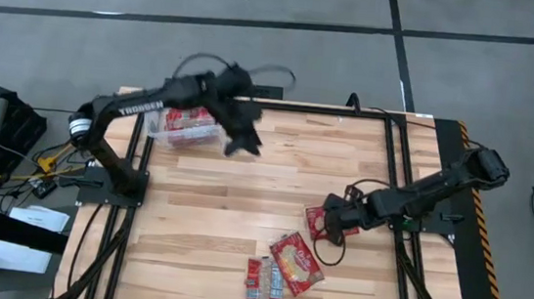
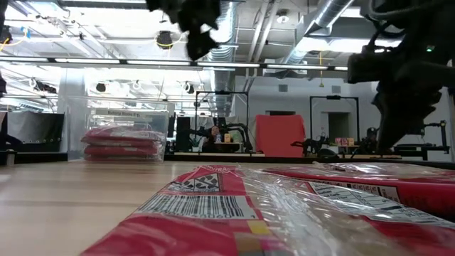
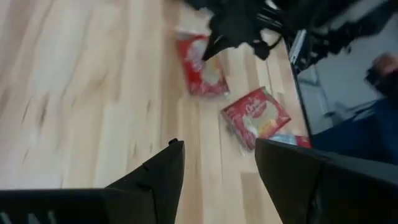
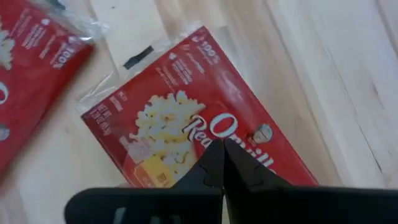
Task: Sort popcorn bags into baskets
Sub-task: Put the red popcorn bag into the transparent bin
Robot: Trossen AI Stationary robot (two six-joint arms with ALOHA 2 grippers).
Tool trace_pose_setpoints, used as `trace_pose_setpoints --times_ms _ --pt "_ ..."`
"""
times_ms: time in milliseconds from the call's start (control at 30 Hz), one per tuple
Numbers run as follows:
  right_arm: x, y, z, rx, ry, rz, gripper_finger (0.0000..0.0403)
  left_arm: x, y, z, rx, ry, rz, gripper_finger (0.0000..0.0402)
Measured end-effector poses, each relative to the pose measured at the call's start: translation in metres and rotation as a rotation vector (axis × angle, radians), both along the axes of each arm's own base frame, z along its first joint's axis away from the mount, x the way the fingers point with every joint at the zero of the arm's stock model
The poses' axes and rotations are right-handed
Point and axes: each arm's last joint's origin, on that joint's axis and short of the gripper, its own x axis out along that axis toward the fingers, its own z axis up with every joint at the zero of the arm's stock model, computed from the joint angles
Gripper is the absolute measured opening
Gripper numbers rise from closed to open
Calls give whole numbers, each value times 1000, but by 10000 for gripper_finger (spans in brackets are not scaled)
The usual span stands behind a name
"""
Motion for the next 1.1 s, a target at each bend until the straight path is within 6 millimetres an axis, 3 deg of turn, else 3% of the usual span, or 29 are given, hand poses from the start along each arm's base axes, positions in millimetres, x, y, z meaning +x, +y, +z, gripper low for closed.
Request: trace_pose_setpoints --times_ms 133,267,467,600,800,1000,1100 --pt "0 4 -4 -16 -7 -37 16 27 -45 -14 106 -84 -67 183" --pt "3 6 -12 -37 22 -44 11 39 -66 -44 31 -157 -27 183" --pt "15 10 -34 -85 56 -21 25 32 -75 -100 -173 -192 84 183" --pt "29 11 -44 -91 6 34 29 23 -81 -127 -231 -160 167 183" --pt "61 -6 -47 -84 -160 130 14 10 -88 -156 -231 -41 321 199" --pt "97 -27 -45 -64 -245 260 25 1 -89 -172 -282 20 422 260" --pt "113 -29 -33 -62 -259 333 30 -3 -88 -177 -296 42 498 286"
